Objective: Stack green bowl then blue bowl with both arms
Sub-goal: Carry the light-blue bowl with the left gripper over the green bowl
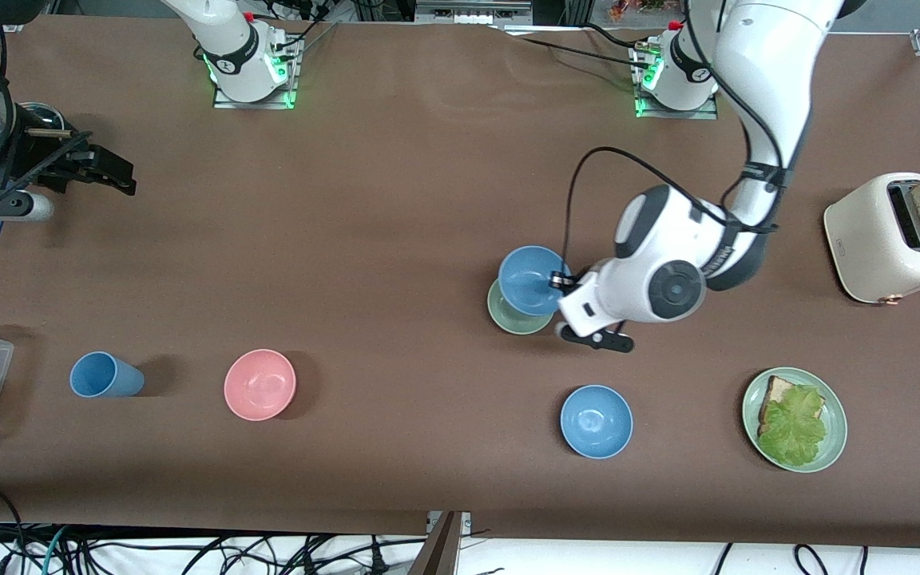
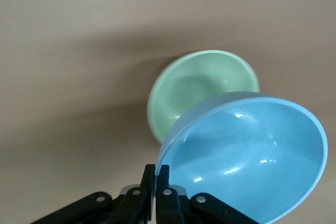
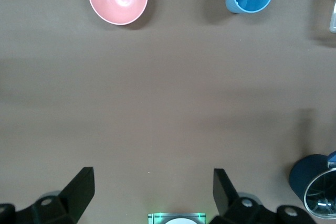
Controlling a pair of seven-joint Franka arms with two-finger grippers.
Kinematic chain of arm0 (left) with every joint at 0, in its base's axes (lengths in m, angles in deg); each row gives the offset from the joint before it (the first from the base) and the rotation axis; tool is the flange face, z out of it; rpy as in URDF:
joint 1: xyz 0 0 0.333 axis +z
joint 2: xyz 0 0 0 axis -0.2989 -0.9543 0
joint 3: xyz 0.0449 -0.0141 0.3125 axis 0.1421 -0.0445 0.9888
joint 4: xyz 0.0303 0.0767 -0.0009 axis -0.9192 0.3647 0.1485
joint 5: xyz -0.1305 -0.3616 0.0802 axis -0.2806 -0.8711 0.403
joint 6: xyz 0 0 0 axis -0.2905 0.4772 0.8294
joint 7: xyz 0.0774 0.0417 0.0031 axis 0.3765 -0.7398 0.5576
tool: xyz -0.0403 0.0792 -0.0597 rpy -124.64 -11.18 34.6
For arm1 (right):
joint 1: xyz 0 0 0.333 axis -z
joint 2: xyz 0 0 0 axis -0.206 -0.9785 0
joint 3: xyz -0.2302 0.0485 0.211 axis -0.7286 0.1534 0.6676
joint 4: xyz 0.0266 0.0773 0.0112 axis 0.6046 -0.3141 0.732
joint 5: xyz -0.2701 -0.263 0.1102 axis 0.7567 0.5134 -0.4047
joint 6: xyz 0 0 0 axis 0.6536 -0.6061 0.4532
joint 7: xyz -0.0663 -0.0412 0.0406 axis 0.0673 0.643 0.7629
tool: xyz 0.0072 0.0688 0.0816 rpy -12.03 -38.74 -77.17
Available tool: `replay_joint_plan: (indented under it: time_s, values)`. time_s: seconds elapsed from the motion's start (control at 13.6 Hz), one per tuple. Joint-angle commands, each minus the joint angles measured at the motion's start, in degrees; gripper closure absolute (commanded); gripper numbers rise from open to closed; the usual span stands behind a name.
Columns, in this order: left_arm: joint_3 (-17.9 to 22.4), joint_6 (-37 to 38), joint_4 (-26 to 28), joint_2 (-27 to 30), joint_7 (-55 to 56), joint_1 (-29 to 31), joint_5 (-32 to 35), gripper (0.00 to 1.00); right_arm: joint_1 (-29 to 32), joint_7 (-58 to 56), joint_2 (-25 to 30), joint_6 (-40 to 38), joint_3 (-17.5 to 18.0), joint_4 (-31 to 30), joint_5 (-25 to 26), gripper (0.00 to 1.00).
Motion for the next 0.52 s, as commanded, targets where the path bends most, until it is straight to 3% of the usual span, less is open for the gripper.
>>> replay_joint_plan:
  time_s: [0.0, 0.44]
  values:
    - [1.2, -2.7, -2.4, -2.9, 0.8, -1.6, -0.6, 1.0, 0.4, -1.0, -0.5, -1.0, -1.0, 0.8, -1.1, 0.0]
    - [1.2, -3.0, -2.1, -4.3, 0.5, -1.8, 3.8, 1.0, 0.3, -1.0, -0.5, -1.0, -1.1, 0.8, -1.2, 0.0]
